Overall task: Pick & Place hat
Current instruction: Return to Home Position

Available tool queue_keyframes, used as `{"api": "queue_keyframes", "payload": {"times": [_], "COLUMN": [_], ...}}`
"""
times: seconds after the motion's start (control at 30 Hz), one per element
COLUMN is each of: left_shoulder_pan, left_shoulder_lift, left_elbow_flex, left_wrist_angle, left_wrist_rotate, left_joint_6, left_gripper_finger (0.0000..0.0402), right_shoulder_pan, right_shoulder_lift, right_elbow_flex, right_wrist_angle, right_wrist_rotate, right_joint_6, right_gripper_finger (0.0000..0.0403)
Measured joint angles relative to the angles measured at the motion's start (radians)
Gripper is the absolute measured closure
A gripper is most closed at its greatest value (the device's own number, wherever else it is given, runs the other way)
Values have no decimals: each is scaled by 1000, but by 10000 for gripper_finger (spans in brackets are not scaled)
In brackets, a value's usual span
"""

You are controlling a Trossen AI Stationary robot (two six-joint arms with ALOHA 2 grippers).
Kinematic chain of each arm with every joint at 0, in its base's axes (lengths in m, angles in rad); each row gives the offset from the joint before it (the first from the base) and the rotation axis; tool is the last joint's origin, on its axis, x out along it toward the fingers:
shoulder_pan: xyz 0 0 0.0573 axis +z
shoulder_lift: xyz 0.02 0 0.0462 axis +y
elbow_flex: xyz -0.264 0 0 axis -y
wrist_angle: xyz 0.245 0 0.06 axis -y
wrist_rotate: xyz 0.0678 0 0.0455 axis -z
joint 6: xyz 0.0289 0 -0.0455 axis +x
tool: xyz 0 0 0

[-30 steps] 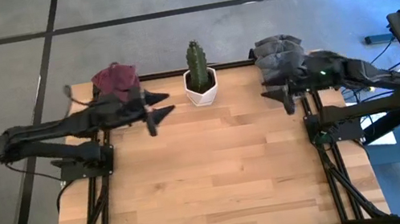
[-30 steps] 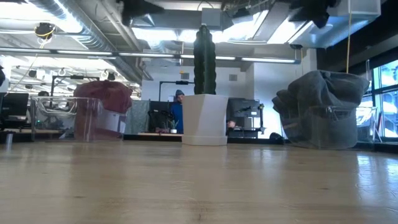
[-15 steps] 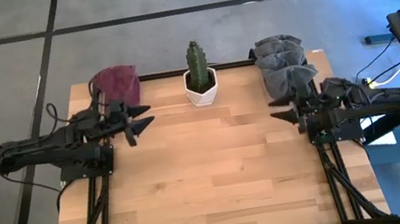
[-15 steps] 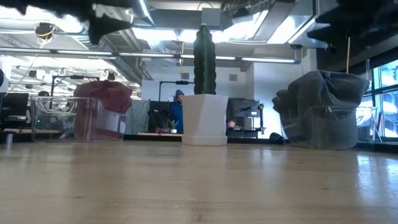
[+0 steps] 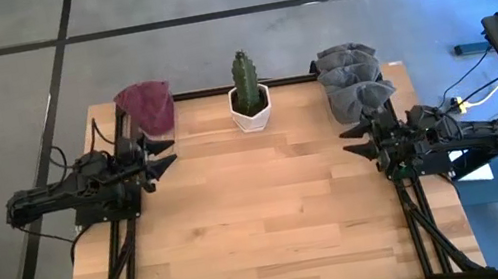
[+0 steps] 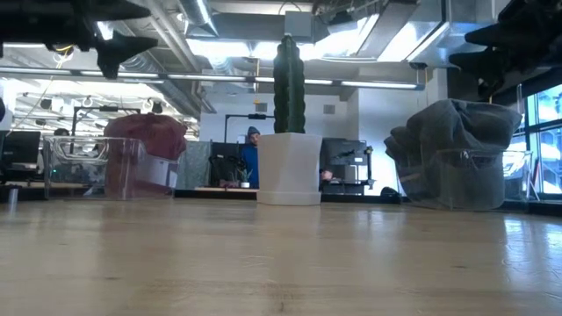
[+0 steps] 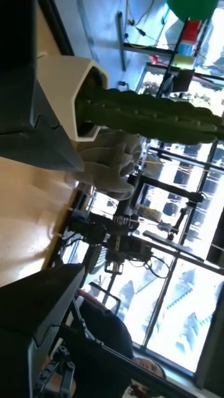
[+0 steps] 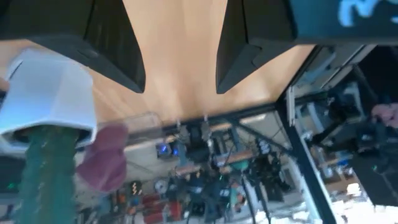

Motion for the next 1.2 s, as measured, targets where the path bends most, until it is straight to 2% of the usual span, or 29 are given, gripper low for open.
{"api": "queue_keyframes", "payload": {"times": [0.33, 0.6, 0.87, 1.03, 1.2], "left_shoulder_pan": [0, 0, 0, 0, 0], "left_shoulder_lift": [-113, -128, -128, -129, -126], "left_elbow_flex": [-164, -207, -207, -207, -207], "left_wrist_angle": [118, 115, 60, -28, -39], "left_wrist_rotate": [-1, -4, -9, -8, -8], "left_joint_6": [-6, -11, -14, -1, 0], "left_gripper_finger": [151, 151, 151, 151, 151], "right_shoulder_pan": [0, 0, 0, 0, -1], "right_shoulder_lift": [2, 2, 2, 7, 11], "right_elbow_flex": [-101, -194, -211, -211, -211], "right_wrist_angle": [160, 312, 314, 249, 246], "right_wrist_rotate": [-59, -64, -69, -61, -42], "right_joint_6": [2, 10, 13, 24, -31], "right_gripper_finger": [206, 206, 206, 206, 206]}}
